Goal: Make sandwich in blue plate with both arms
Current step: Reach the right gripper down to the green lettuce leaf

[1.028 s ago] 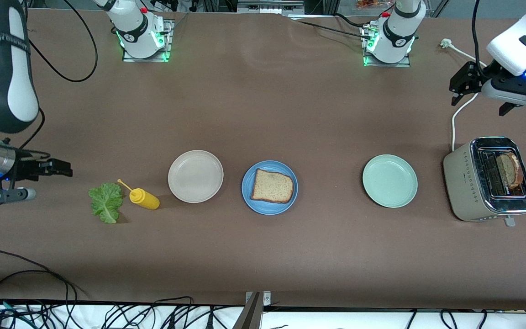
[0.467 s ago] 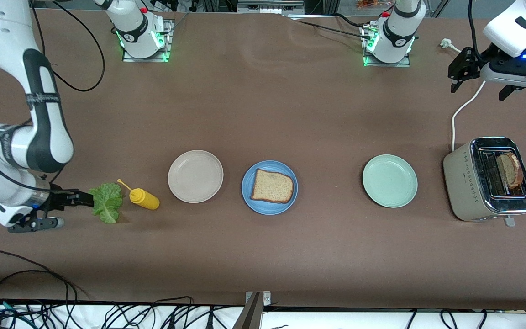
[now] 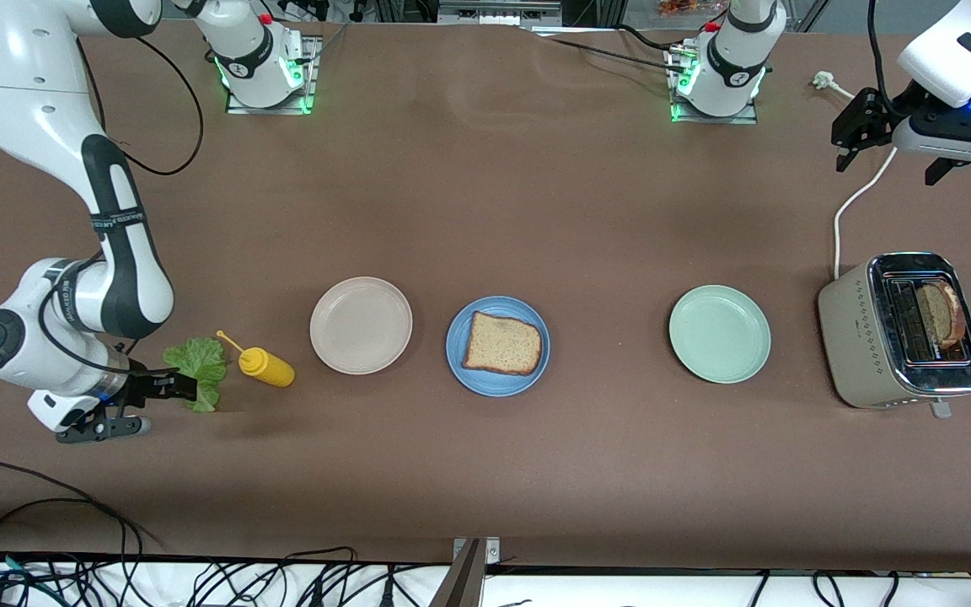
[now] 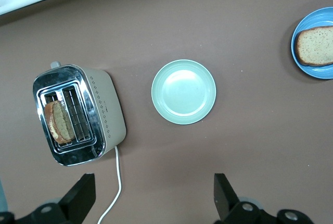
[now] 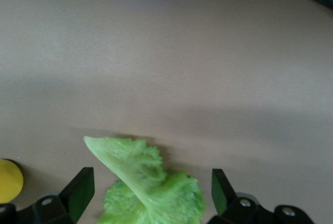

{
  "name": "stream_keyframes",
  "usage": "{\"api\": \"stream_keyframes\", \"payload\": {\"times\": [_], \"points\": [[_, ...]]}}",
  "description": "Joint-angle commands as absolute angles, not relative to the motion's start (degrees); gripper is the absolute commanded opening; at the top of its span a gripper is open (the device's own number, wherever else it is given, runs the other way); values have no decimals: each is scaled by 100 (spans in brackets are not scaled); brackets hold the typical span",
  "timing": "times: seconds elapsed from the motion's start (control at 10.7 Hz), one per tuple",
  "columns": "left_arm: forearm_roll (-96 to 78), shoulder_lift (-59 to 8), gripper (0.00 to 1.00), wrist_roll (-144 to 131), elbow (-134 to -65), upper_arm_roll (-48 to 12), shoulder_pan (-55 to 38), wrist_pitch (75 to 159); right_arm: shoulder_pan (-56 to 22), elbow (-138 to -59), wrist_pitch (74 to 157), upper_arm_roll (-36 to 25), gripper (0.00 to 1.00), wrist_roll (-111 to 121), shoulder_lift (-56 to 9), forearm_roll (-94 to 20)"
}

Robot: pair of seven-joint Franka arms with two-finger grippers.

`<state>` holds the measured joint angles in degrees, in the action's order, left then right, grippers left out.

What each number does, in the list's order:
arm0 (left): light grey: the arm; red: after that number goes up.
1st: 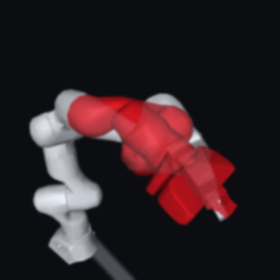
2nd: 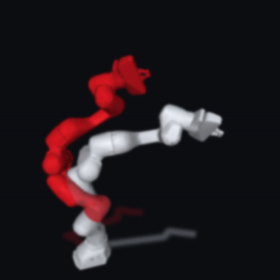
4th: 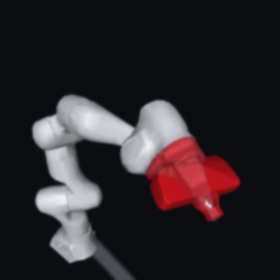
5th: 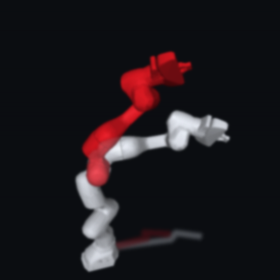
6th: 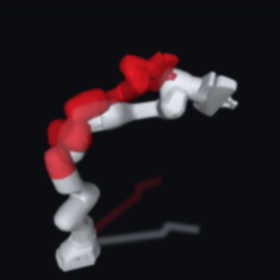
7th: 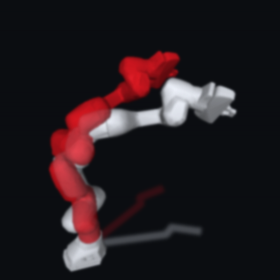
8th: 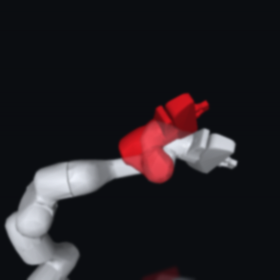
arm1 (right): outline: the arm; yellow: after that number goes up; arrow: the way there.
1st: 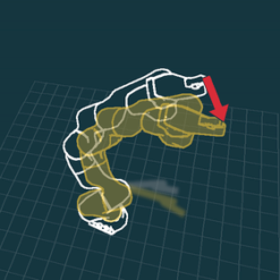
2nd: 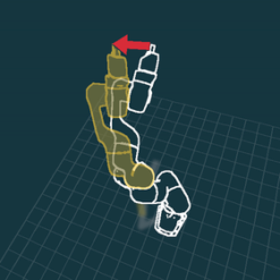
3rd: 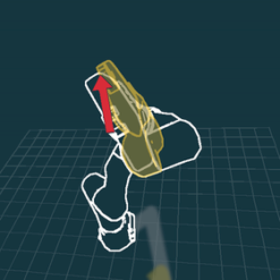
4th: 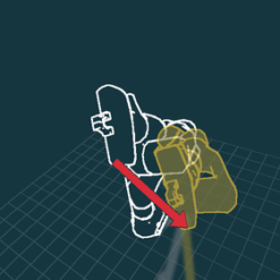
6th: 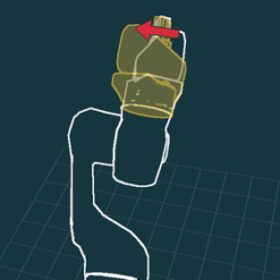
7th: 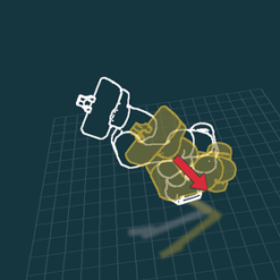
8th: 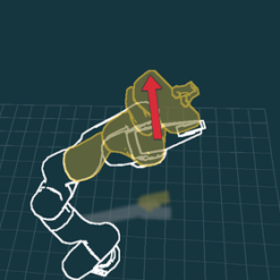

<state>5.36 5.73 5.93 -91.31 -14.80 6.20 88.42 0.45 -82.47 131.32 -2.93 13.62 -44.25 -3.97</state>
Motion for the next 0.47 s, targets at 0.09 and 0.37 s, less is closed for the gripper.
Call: {"api": "stream_keyframes", "payload": {"times": [0.09,0.37], "points": [[422,571,100,545,-9114,-1424,589,8763,-79,-8042,13192,-229,100,1354,-4711,-501],[422,571,100,536,-9114,-1433,589,8754,-79,-8051,13192,-229,100,1414,-4799,-501]]}}
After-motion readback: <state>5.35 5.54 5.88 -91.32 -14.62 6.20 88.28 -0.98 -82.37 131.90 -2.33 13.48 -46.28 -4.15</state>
